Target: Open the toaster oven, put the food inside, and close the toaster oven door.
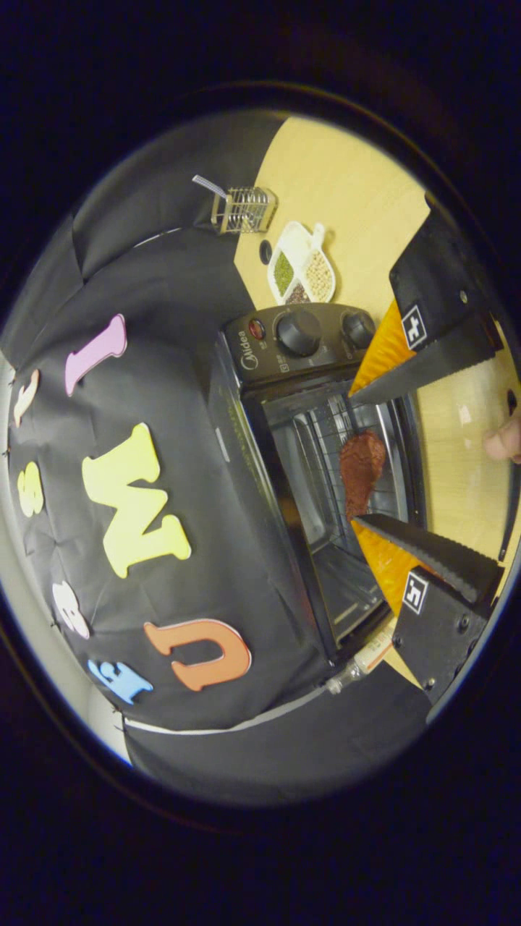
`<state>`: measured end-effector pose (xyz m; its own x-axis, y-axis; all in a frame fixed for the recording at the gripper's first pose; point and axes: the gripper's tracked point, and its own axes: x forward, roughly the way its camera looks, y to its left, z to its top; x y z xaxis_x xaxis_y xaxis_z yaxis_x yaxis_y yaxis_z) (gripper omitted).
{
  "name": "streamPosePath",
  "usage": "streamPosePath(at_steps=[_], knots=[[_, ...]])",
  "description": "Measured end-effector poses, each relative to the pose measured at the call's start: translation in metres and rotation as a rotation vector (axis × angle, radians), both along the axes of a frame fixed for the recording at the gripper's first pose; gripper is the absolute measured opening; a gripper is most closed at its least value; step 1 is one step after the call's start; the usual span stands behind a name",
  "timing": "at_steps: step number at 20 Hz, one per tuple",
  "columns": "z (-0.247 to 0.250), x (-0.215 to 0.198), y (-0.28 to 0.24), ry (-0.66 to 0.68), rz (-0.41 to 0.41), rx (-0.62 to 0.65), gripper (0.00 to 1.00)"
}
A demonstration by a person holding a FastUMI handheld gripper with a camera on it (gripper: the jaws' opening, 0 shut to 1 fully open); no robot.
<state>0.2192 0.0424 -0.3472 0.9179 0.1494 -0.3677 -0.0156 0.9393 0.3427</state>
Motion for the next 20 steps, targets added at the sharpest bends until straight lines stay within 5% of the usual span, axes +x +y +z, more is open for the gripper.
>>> streamPosePath(at_steps=[11, 20], knots=[[-0.016, -0.122, 0.027, 0.041, 0.067, -0.234, 1.00], [-0.084, -0.149, 0.036, 0.206, 0.098, -0.243, 1.00]])
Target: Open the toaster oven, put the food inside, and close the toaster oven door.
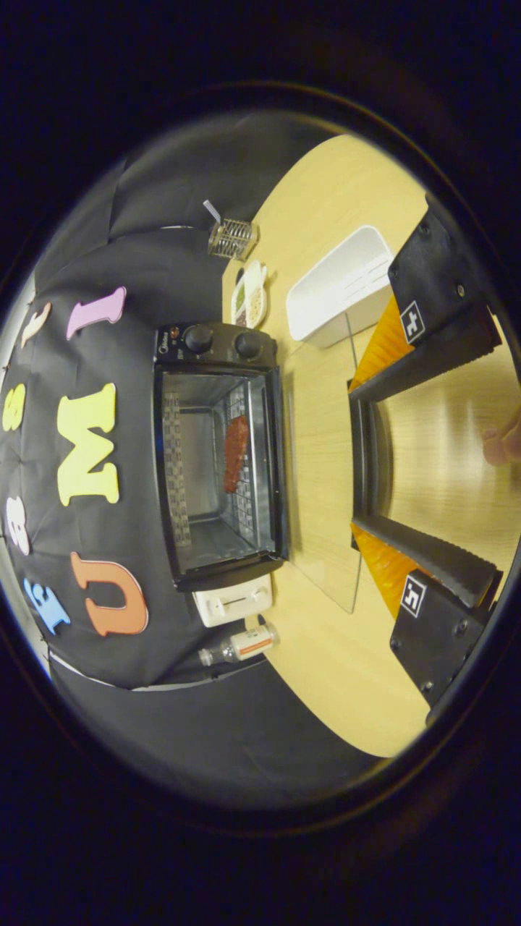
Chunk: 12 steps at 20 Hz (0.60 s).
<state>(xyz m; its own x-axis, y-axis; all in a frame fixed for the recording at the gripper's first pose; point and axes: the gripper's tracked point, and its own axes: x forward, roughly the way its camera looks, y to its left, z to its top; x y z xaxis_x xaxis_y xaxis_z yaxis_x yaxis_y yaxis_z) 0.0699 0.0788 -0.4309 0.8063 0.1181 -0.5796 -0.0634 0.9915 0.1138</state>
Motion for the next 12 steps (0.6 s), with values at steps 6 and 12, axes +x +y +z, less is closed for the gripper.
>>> streamPosePath(at_steps=[6, 12], knots=[[-0.033, -0.006, 0.005, 0.129, -0.015, -0.004, 1.00], [-0.035, -0.002, 0.005, 0.140, 0.000, -0.033, 1.00]])
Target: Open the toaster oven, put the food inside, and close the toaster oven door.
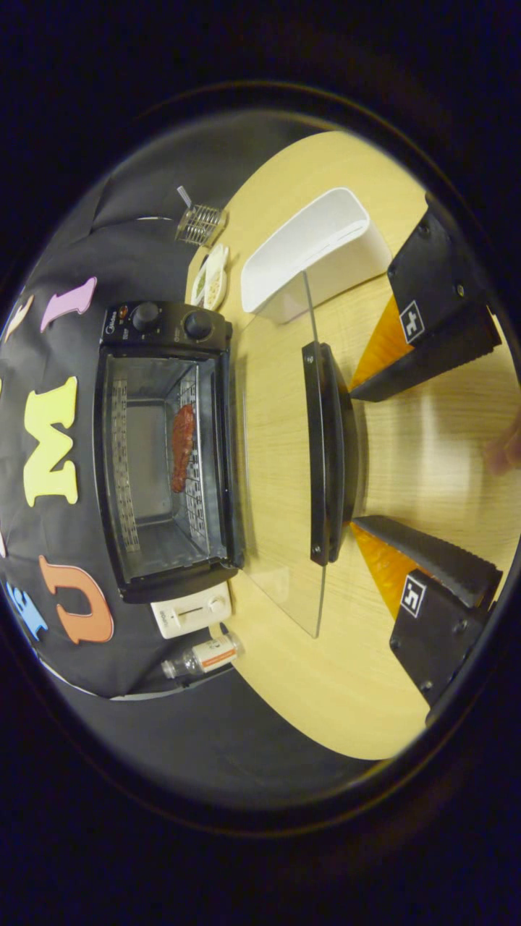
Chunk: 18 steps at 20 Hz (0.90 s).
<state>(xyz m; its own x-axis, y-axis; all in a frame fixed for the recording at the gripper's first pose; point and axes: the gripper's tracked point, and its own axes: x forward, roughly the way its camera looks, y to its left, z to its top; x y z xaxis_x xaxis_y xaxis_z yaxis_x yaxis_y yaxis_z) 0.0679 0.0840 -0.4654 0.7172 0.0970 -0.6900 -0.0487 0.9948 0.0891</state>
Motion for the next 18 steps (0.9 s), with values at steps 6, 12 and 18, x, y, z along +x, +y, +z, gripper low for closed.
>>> streamPosePath(at_steps=[6, 12, 18], knots=[[0.010, 0.014, -0.008, -0.046, -0.022, -0.006, 1.00], [0.030, 0.033, -0.017, -0.090, -0.045, -0.004, 1.00], [0.062, 0.058, -0.014, -0.161, -0.024, -0.031, 1.00]])
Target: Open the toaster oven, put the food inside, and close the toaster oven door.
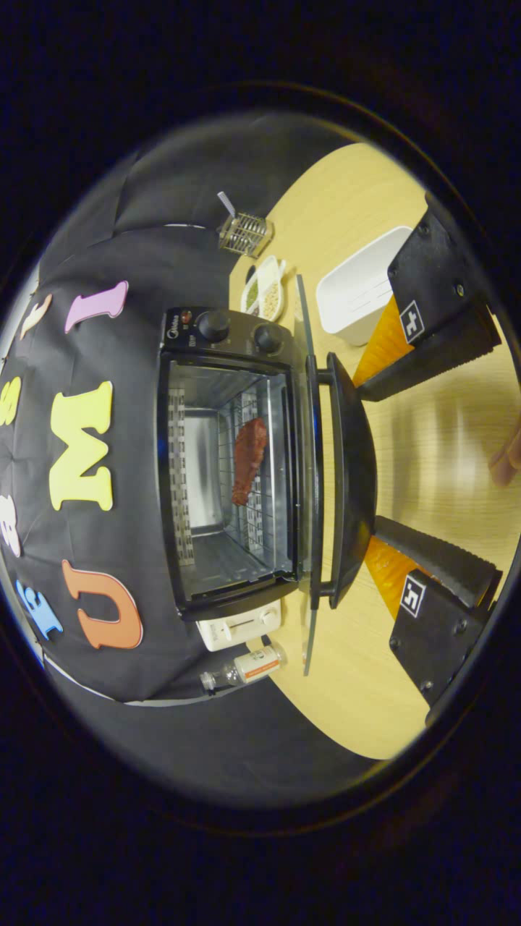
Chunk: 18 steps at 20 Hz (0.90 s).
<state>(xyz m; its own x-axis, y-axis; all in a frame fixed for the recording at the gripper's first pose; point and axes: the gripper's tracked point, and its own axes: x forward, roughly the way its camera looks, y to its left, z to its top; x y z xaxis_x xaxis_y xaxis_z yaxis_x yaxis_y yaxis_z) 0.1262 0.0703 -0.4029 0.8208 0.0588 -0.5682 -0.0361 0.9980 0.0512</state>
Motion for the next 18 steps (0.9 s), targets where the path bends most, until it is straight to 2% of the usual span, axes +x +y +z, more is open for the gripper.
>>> streamPosePath(at_steps=[8, 14, 18], knots=[[0.040, 0.048, 0.003, -0.055, 0.006, -0.005, 1.00], [0.071, 0.095, 0.001, -0.114, 0.007, 0.041, 1.00], [0.095, 0.084, -0.003, -0.111, -0.001, 0.080, 1.00]])
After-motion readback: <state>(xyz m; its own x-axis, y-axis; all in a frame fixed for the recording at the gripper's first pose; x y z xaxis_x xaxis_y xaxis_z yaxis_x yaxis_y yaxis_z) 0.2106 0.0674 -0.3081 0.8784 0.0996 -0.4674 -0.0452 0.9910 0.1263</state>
